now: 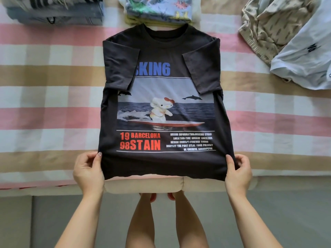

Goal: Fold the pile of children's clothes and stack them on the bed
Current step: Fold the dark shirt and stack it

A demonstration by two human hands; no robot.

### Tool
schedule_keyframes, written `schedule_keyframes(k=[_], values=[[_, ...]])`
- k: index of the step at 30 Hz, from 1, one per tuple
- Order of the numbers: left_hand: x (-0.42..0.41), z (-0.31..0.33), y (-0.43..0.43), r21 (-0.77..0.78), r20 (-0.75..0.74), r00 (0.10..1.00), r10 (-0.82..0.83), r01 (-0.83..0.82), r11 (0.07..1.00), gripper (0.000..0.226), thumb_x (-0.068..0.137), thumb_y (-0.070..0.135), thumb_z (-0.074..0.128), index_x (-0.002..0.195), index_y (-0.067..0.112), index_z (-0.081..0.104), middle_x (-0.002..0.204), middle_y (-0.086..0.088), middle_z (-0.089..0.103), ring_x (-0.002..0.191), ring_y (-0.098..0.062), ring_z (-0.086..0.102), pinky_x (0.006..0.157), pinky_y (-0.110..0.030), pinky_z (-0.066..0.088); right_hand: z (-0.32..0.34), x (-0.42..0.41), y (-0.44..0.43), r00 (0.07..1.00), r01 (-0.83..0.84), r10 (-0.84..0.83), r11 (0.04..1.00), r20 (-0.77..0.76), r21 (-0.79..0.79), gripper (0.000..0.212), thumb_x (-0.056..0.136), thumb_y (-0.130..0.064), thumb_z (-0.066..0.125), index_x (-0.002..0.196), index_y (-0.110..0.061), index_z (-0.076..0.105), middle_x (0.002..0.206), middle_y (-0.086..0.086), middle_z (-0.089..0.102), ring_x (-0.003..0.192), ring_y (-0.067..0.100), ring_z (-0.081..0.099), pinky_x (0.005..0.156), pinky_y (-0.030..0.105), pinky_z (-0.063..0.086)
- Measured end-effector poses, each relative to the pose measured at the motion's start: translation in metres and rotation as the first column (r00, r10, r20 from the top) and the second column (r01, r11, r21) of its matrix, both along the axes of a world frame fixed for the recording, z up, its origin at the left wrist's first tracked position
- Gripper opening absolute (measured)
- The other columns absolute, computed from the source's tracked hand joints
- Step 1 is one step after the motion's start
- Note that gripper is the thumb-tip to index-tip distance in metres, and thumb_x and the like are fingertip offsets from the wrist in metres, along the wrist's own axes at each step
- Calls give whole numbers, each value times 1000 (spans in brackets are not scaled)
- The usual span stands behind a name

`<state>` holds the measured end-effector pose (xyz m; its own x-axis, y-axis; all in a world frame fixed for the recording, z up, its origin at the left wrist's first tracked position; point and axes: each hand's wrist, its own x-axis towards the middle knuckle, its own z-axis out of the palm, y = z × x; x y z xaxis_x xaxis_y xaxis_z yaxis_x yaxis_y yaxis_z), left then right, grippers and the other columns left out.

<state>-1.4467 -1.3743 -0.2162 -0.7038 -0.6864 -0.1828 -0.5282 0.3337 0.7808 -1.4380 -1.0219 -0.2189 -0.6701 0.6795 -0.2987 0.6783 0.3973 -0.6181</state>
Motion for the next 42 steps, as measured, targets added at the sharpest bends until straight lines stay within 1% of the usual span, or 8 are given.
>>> schedule_keyframes(k=[3,7,14,21,29,32,37,42], values=[[5,-1,2,-311,9,959,-283,272,911,15,84,5,62,97,0,58,95,-17,52,88,-25,49,84,-39,40,2,8,3,966,-221,243,952,-84,212,22,85,-16,64,102,-4,58,95,14,58,92,32,52,82,42,41],[20,-9,8,-521,62,652,-756,667,533,28,86,34,54,100,10,53,103,-11,50,94,-28,47,85,-36,39,0,27,2,690,-629,722,631,-47,454,25,80,-36,56,96,-17,57,99,8,53,94,25,45,85,33,35],[28,-33,-17,-605,238,530,-814,737,303,36,74,32,56,106,18,50,114,-8,43,99,-29,44,86,-39,38,-26,29,22,491,-727,859,313,145,611,42,64,-23,69,102,-24,51,106,3,42,98,26,43,92,43,35],[19,-10,-31,-429,123,572,-811,767,476,24,75,13,51,91,1,65,96,-16,61,92,-29,51,84,-34,42,-5,16,31,536,-730,840,414,79,544,26,73,-14,49,92,-15,66,103,4,50,95,28,45,87,42,38],[-24,10,-38,305,71,898,-435,396,866,24,80,-9,63,82,14,66,68,24,68,67,12,60,68,-3,45,20,-43,45,866,-487,500,852,22,-193,10,82,2,64,89,-5,67,81,-14,68,76,-13,59,72,4,43],[-25,7,-36,335,55,933,-355,318,887,24,78,-6,66,80,18,66,67,24,68,64,10,60,65,-4,46,23,-47,47,903,-412,430,863,-3,-294,20,79,-4,69,96,-15,65,89,4,66,75,-8,61,67,4,45],[-5,0,-30,320,24,960,-280,258,912,35,71,-8,71,83,24,66,75,23,69,71,8,61,74,-6,48,25,-21,50,830,-547,555,831,66,-103,41,63,-3,82,90,-29,64,93,2,55,95,14,48,84,5,33],[-12,3,-24,320,-17,984,-176,172,932,29,82,-7,61,82,22,64,70,29,67,69,13,59,73,-3,45,24,-23,48,946,-323,313,899,-80,-297,39,77,0,69,73,-38,70,88,-17,61,94,8,53,87,18,41]])
